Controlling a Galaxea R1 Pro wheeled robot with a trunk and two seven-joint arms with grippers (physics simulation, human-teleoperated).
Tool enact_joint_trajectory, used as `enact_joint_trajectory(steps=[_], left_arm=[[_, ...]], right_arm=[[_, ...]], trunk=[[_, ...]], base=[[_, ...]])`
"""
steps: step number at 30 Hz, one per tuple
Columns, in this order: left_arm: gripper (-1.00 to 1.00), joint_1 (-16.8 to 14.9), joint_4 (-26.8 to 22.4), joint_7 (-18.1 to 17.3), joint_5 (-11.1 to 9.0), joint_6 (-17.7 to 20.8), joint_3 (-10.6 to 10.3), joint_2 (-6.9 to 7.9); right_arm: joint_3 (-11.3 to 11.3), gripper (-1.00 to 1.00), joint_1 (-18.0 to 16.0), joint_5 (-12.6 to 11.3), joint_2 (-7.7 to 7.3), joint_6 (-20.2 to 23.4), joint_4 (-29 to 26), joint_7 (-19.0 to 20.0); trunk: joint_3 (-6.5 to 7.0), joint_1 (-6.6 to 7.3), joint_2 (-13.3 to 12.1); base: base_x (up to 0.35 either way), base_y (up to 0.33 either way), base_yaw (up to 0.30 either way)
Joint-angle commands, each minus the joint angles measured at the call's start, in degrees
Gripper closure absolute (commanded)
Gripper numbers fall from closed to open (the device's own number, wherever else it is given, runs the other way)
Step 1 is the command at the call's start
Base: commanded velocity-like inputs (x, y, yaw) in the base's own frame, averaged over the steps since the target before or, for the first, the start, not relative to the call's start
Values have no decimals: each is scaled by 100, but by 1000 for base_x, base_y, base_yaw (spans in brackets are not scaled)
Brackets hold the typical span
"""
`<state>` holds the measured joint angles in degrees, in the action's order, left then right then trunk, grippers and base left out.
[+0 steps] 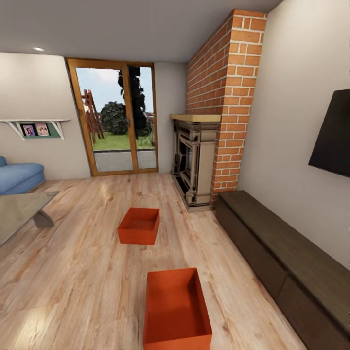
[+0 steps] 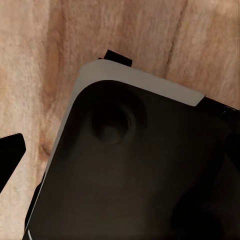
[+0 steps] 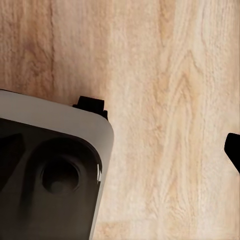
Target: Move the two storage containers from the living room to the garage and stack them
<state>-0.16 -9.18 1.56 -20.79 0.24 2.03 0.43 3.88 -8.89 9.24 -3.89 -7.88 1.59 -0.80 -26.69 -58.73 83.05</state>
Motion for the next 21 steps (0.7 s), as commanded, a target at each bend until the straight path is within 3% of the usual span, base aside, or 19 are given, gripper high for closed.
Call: enact_joint_trajectory(steps=[1, 10, 16, 21], left_arm=[[-100, -1, -5, 11, -2, 3, 18, -1], [-100, -1, -5, 11, -4, 3, 17, 1], [-100, -1, -5, 11, -20, 3, 27, 1], [-100, -1, -5, 11, -22, 3, 29, 1]], right_arm=[[35, -100, -7, 18, 1, -33, 17, -8], [35, -100, -7, 17, 7, -38, 17, -8], [43, -100, -7, 23, 12, -20, 17, -8], [36, -100, -7, 18, -5, -36, 17, -8]], trunk=[[-6, 0, 3], [-6, 0, 3], [-6, 0, 3], [-6, 0, 3]], base=[[0, -230, 10], [0, -259, 2], [0, -50, 6], [0, -3, 153]])
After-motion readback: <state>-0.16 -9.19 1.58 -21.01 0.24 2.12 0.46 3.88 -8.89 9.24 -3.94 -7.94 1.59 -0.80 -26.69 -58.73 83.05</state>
